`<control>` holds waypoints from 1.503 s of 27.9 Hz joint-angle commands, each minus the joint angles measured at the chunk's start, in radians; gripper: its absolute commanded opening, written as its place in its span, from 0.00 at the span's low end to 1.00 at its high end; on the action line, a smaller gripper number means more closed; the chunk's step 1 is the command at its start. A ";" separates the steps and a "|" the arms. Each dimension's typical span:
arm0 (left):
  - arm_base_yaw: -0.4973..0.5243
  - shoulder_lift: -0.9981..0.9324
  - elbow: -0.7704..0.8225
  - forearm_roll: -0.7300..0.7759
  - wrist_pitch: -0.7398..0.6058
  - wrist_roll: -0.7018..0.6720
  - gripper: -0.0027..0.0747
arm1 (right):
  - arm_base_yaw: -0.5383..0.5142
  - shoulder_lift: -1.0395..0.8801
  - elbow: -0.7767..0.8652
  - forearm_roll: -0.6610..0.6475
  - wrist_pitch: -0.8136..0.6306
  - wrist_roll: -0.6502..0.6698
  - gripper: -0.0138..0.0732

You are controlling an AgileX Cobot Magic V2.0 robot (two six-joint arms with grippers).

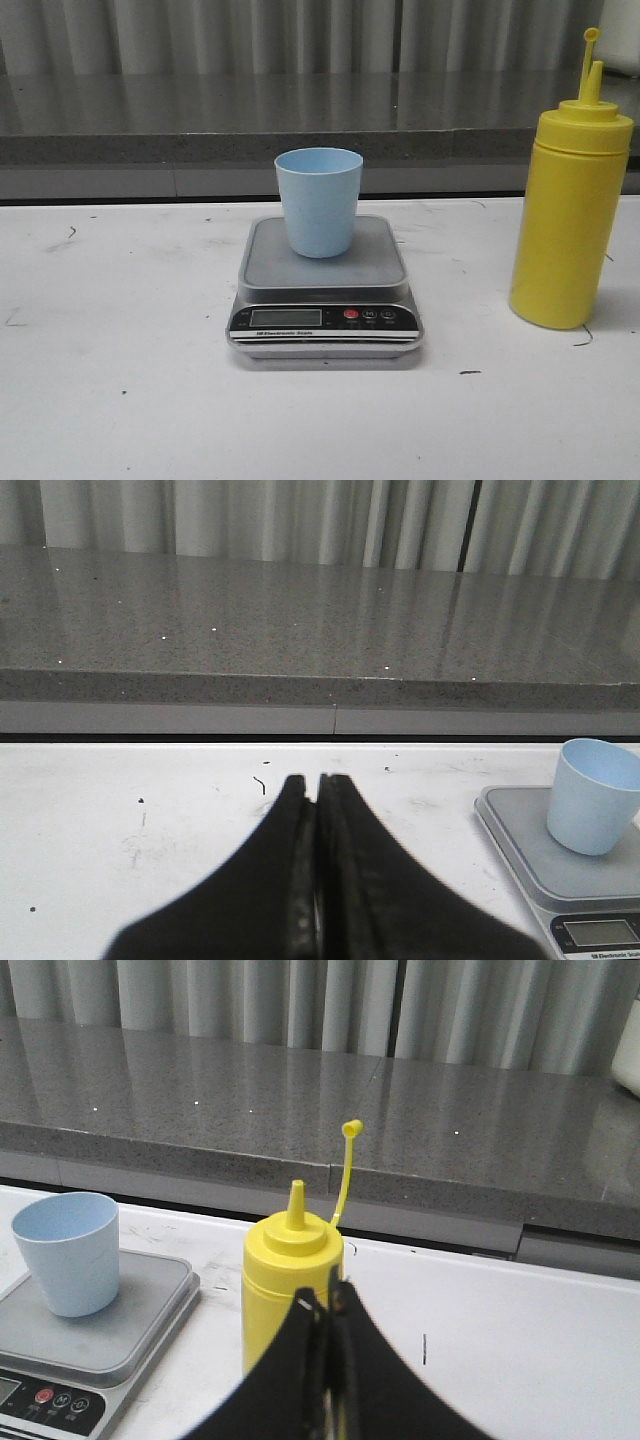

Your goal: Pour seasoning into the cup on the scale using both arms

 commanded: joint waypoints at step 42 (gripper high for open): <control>0.162 -0.162 0.374 -0.253 -0.321 0.179 0.01 | -0.005 0.005 -0.036 -0.008 -0.073 0.002 0.03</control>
